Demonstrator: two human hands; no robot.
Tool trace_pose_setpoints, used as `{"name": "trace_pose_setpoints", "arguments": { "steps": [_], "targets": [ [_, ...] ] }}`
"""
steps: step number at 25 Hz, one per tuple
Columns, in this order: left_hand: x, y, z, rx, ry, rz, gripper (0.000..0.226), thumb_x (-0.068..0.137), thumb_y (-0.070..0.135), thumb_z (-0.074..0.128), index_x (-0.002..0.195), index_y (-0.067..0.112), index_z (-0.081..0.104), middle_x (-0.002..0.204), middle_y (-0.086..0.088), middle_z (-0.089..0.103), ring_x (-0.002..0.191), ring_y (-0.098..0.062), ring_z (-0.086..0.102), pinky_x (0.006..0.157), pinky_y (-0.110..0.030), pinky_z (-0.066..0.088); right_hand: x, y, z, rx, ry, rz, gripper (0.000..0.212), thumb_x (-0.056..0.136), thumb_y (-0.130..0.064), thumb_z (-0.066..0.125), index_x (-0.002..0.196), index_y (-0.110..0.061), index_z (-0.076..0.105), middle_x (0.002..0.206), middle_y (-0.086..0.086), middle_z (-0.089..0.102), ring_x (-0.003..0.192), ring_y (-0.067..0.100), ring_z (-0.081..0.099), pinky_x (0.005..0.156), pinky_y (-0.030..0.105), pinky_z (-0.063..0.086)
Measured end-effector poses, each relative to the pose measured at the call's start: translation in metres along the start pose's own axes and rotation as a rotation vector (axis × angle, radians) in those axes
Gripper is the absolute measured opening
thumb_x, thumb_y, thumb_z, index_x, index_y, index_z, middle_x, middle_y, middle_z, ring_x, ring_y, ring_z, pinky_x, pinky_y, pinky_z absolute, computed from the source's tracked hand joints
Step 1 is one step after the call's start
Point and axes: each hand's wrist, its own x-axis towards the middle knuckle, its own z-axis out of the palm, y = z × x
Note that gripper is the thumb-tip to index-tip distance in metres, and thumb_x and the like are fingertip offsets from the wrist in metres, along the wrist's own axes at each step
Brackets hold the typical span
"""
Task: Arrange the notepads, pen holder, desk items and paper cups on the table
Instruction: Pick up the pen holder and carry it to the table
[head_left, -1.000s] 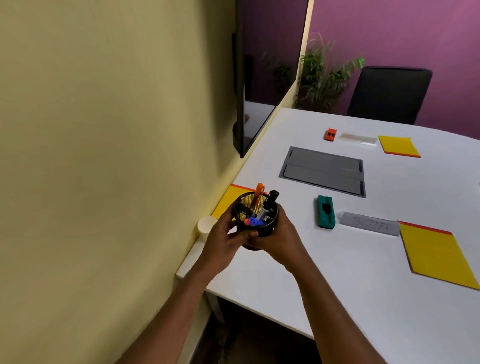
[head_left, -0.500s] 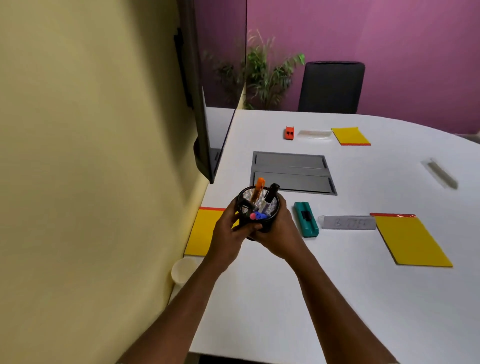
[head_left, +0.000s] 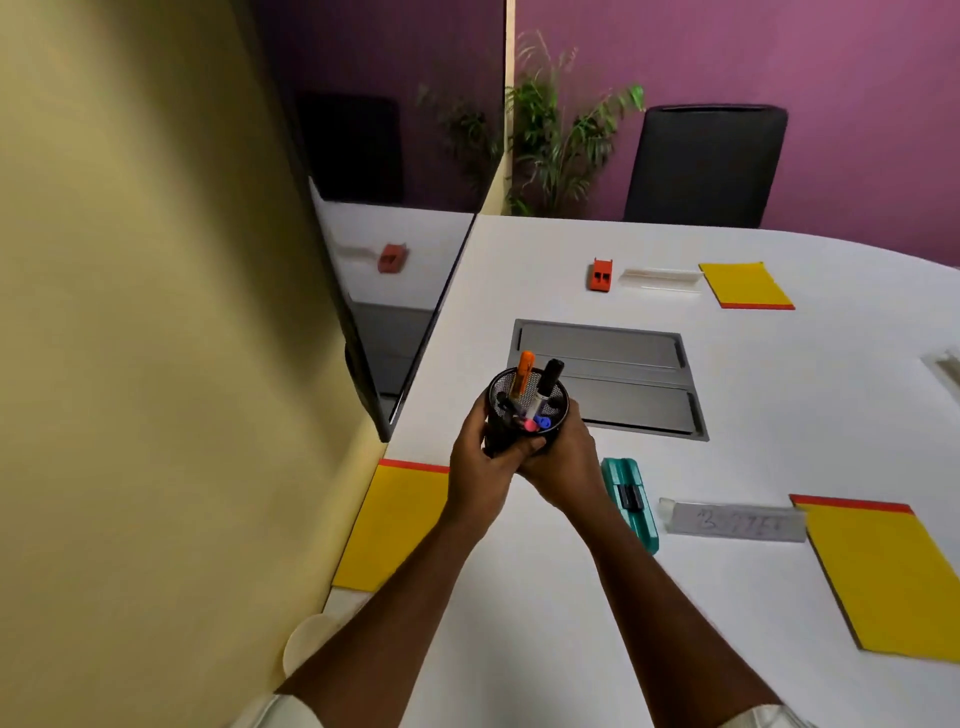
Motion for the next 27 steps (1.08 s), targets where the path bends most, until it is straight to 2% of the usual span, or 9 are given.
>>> {"name": "trace_pose_setpoints", "arguments": {
  "steps": [2,4,7,9,12,15,18,23,27],
  "targets": [
    [0.028,-0.011,0.01,0.125,0.074,-0.061,0.083,0.077,0.021,0.076,0.146,0.023,0.031,0.148,0.001,0.041,0.138,-0.02,0.037,0.104,-0.027,0.037,0.032,0.017,0.005,0.055,0.012,-0.014,0.075,0.059,-0.03,0.089,0.122,-0.019,0.049,0.106,-0.01,0.058,0.093,0.008,0.058,0.066,0.007,0.04],
    [0.052,-0.024,0.015,0.203,0.172,-0.21,0.091,0.078,0.033,0.074,0.15,0.023,0.019,0.156,-0.001,0.026,0.143,-0.022,0.026,0.109,-0.034,0.032,0.063,0.03,0.016,0.108,0.043,-0.003,0.072,0.059,-0.028,0.089,0.12,-0.018,0.051,0.107,-0.005,0.062,0.093,0.008,0.06,0.069,0.007,0.042],
    [0.076,-0.049,0.016,0.247,0.243,-0.341,0.087,0.084,0.042,0.064,0.151,0.023,0.011,0.159,-0.003,0.016,0.144,-0.027,0.022,0.11,-0.042,0.037,0.11,0.044,0.042,0.171,0.074,-0.004,0.06,0.059,-0.025,0.087,0.107,-0.034,0.052,0.095,-0.02,0.061,0.087,-0.008,0.059,0.066,0.002,0.043],
    [0.091,-0.065,0.013,0.32,0.26,-0.359,0.082,0.088,0.043,0.058,0.151,0.021,0.01,0.159,-0.004,0.015,0.145,-0.027,0.021,0.111,-0.04,0.034,0.143,0.056,0.061,0.176,0.065,-0.042,0.059,0.06,-0.021,0.086,0.105,-0.035,0.05,0.09,-0.024,0.058,0.087,-0.016,0.056,0.065,-0.002,0.04],
    [0.106,-0.086,0.003,0.382,0.255,-0.346,0.073,0.092,0.043,0.049,0.151,0.021,0.011,0.159,-0.003,0.015,0.146,-0.023,0.017,0.113,-0.035,0.028,0.186,0.076,0.091,0.185,0.04,-0.01,0.06,0.061,-0.02,0.086,0.112,-0.018,0.054,0.095,-0.017,0.059,0.082,-0.002,0.059,0.064,-0.003,0.04],
    [0.112,-0.107,0.003,0.419,0.228,-0.361,0.069,0.094,0.044,0.044,0.151,0.024,0.01,0.16,-0.002,0.011,0.147,-0.023,0.015,0.112,-0.036,0.031,0.223,0.095,0.126,0.2,0.014,0.042,0.063,0.062,-0.02,0.085,0.116,-0.017,0.054,0.101,-0.009,0.062,0.089,0.007,0.06,0.065,0.0,0.042],
    [0.117,-0.123,0.008,0.432,0.155,-0.371,0.068,0.093,0.046,0.043,0.15,0.031,0.008,0.16,0.001,0.007,0.147,-0.023,0.013,0.108,-0.042,0.04,0.249,0.109,0.155,0.158,-0.014,0.052,0.066,0.064,-0.023,0.084,0.121,-0.014,0.052,0.109,-0.001,0.064,0.095,0.011,0.06,0.069,0.01,0.044],
    [0.139,-0.133,-0.01,0.431,0.205,-0.392,0.06,0.096,0.043,0.039,0.15,0.029,0.015,0.159,0.0,0.014,0.147,-0.021,0.015,0.11,-0.035,0.034,0.278,0.121,0.186,0.14,-0.051,0.058,0.071,0.066,-0.025,0.083,0.126,-0.013,0.048,0.115,0.006,0.061,0.104,0.019,0.058,0.083,0.029,0.053],
    [0.146,-0.146,-0.018,0.394,0.247,-0.409,0.056,0.097,0.039,0.039,0.149,0.028,0.02,0.158,0.0,0.02,0.145,-0.021,0.023,0.106,-0.032,0.038,0.289,0.13,0.2,0.158,-0.037,0.065,0.069,0.067,-0.024,0.083,0.126,-0.01,0.05,0.114,0.006,0.064,0.102,0.019,0.06,0.078,0.021,0.048]
  ]
}}
